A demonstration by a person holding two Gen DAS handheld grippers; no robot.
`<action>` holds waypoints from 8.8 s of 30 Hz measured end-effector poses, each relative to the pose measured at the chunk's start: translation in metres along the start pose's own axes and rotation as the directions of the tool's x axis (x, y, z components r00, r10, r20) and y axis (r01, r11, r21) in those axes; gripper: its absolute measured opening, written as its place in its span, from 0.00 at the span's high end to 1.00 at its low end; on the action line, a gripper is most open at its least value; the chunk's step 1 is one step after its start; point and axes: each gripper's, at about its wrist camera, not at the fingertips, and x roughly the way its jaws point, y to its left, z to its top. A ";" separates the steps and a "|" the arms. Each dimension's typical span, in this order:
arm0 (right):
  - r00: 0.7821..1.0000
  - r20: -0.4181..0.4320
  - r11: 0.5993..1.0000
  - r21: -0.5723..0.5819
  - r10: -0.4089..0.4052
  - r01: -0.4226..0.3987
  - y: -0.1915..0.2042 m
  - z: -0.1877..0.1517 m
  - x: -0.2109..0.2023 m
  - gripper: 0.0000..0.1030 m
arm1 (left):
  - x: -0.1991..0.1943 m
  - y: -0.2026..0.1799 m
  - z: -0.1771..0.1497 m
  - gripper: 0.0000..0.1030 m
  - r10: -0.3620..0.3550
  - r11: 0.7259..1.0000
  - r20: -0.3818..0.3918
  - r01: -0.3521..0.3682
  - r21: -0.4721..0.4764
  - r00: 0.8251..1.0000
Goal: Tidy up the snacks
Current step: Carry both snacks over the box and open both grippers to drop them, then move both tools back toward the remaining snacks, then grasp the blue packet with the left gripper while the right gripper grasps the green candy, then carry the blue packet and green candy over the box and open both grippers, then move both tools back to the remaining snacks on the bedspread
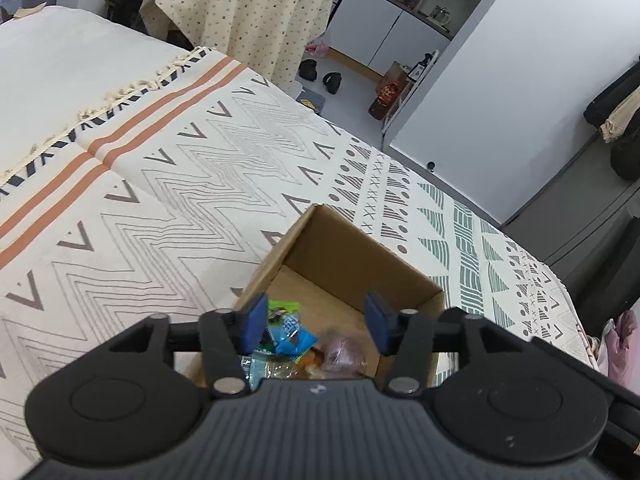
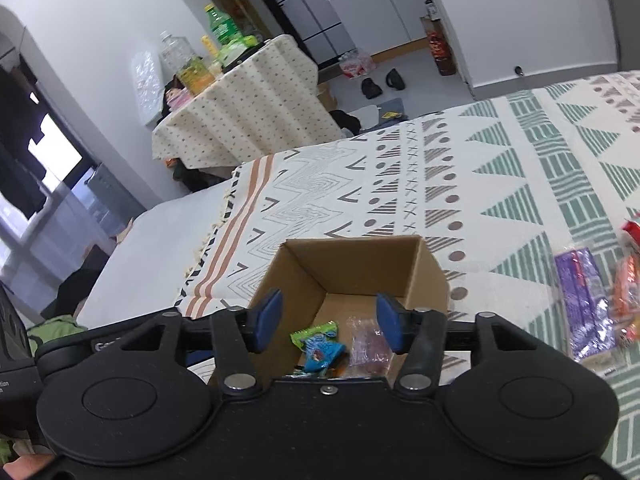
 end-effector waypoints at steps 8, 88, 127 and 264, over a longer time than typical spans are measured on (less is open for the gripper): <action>0.999 0.032 0.998 0.046 -0.035 0.033 -0.022 -0.002 -0.033 0.10 | -0.007 -0.006 -0.005 0.18 0.043 0.999 -0.004 -0.043 -0.015 0.999; 0.984 0.125 0.976 0.192 -0.127 0.101 -0.215 -0.019 -0.208 0.00 | -0.026 -0.190 -0.133 0.09 0.088 0.975 -0.024 -0.081 0.206 0.996; 0.932 -0.175 0.942 0.051 -0.318 0.331 -0.243 0.007 -0.043 0.27 | 0.120 -0.145 -0.133 0.69 0.246 0.955 -0.146 -0.215 0.204 0.958; 0.989 0.042 0.967 -0.208 -0.142 0.147 -0.030 0.017 -0.046 0.10 | -0.011 -0.039 -0.022 0.06 0.113 0.992 -0.038 -0.110 0.067 0.993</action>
